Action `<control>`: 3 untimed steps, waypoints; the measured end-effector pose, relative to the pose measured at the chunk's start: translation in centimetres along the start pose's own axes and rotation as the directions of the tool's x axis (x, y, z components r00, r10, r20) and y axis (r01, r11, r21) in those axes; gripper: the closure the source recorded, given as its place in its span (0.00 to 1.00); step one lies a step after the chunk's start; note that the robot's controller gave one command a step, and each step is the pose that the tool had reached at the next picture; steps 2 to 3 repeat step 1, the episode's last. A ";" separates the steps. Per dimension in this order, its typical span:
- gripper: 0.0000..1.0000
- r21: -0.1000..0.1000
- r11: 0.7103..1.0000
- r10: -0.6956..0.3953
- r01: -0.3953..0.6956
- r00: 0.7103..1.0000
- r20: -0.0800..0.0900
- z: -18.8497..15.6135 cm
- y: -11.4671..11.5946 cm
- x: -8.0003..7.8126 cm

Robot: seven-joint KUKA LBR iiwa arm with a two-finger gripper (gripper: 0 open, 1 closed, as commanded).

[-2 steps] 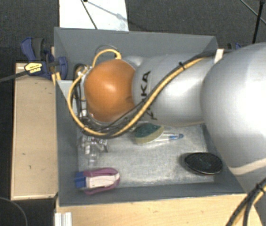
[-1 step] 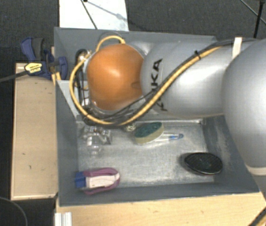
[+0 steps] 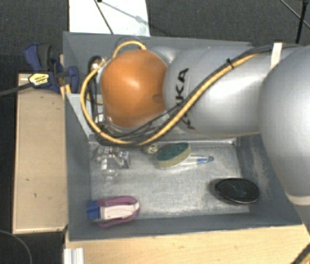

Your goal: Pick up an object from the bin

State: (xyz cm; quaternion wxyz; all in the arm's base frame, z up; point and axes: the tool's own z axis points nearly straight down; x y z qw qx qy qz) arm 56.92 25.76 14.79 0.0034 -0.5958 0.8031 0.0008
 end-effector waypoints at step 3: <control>1.00 0.003 1.000 0.012 -0.012 1.000 0.000 -3.9 -0.1 -0.2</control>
Offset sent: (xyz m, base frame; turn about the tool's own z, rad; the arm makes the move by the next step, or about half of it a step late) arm 0.0000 0.0000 0.0361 0.0000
